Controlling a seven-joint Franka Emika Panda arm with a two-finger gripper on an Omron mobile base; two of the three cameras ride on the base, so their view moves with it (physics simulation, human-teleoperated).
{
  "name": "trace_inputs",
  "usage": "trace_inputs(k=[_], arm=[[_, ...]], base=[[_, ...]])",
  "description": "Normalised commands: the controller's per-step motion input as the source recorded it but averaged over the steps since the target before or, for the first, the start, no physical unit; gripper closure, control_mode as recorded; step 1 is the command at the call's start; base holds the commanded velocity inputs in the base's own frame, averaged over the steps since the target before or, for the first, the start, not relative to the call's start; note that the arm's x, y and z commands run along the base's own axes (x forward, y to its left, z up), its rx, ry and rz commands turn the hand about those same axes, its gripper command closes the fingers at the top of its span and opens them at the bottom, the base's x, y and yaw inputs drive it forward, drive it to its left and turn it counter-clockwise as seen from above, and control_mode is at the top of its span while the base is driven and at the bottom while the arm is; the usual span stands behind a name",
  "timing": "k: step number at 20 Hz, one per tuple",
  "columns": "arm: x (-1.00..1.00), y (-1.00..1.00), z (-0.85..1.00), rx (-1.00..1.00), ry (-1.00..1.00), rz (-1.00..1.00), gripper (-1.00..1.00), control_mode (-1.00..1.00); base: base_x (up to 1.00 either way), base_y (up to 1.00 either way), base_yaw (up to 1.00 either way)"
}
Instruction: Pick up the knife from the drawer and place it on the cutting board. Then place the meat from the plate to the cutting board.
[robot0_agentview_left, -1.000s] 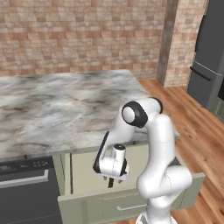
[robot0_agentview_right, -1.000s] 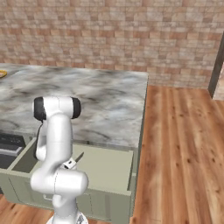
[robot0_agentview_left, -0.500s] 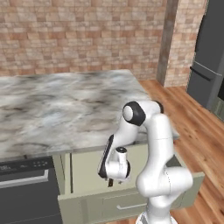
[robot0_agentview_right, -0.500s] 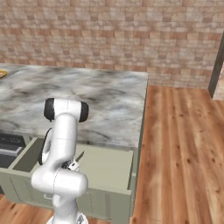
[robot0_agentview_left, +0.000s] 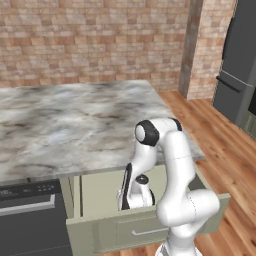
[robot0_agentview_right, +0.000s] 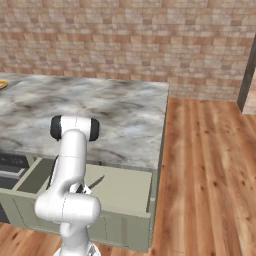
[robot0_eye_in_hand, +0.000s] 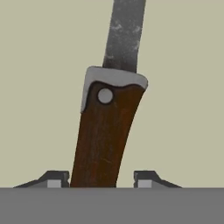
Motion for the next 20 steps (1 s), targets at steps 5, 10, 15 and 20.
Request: trace_inputs(k=[5,10,15,20], arm=[[0.00,0.09,-0.31,0.00,0.01,0.00,1.00,-1.00],[0.00,0.01,0.36,0.00,-0.08,0.00,1.00,-1.00],[-0.24,-0.01,0.77,0.00,-0.09,0.00,1.00,-1.00],[-0.29,-0.08,0.91,0.00,-0.02,0.00,1.00,-1.00]], base=[[0.00,0.00,0.00],[0.00,0.00,0.00],[0.00,0.00,0.00],[0.00,0.00,0.00]])
